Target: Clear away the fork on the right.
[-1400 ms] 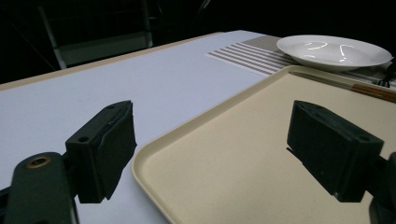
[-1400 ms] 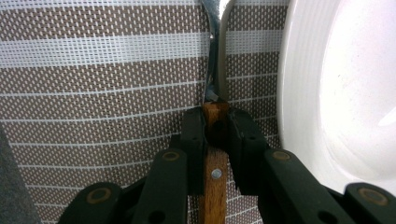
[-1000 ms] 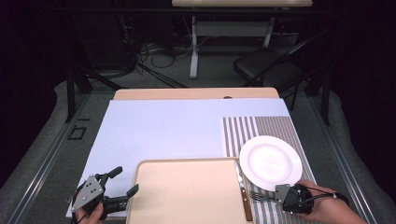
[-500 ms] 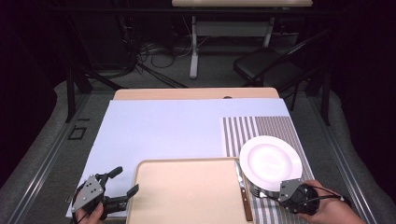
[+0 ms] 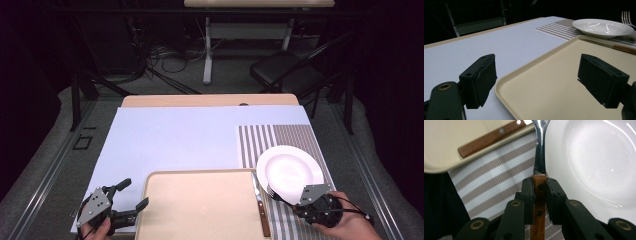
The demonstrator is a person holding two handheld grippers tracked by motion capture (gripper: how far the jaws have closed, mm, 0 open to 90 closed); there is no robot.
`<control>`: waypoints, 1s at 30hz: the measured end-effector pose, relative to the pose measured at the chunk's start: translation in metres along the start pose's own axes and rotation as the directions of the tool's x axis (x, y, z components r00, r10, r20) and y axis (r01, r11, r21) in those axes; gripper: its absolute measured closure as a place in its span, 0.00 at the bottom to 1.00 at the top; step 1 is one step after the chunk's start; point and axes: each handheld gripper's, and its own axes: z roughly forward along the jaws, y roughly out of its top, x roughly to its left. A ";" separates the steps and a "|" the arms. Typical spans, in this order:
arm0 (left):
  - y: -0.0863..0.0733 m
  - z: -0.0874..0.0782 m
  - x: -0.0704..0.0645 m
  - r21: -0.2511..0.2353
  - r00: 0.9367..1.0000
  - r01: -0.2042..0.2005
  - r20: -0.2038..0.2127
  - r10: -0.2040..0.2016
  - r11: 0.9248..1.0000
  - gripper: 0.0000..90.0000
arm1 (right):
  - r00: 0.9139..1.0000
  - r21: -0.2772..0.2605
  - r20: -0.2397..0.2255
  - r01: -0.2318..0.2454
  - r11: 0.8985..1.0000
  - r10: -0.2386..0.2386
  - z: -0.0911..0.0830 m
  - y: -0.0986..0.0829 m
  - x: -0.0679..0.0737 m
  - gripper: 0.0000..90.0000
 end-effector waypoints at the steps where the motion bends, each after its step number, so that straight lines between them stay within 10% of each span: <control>1: 0.000 0.000 0.000 0.000 1.000 0.000 0.000 0.000 1.000 0.17 | 1.000 -0.010 -0.001 -0.015 1.000 0.015 0.000 0.000 -0.001 0.86; 9: 0.000 0.001 0.000 0.001 1.000 0.003 0.003 -0.003 1.000 0.17 | 0.991 -0.069 0.004 -0.136 0.988 0.136 0.002 0.002 0.006 0.86; 17: 0.000 0.000 0.000 0.000 1.000 0.006 -0.001 -0.006 1.000 0.17 | 0.956 -0.118 0.007 -0.289 0.950 0.292 0.000 0.002 0.010 0.86; 30: 0.000 0.000 0.000 -0.002 1.000 0.006 0.000 -0.006 1.000 0.17 | 0.940 -0.183 -0.028 -0.339 0.923 0.340 0.000 0.015 0.022 0.86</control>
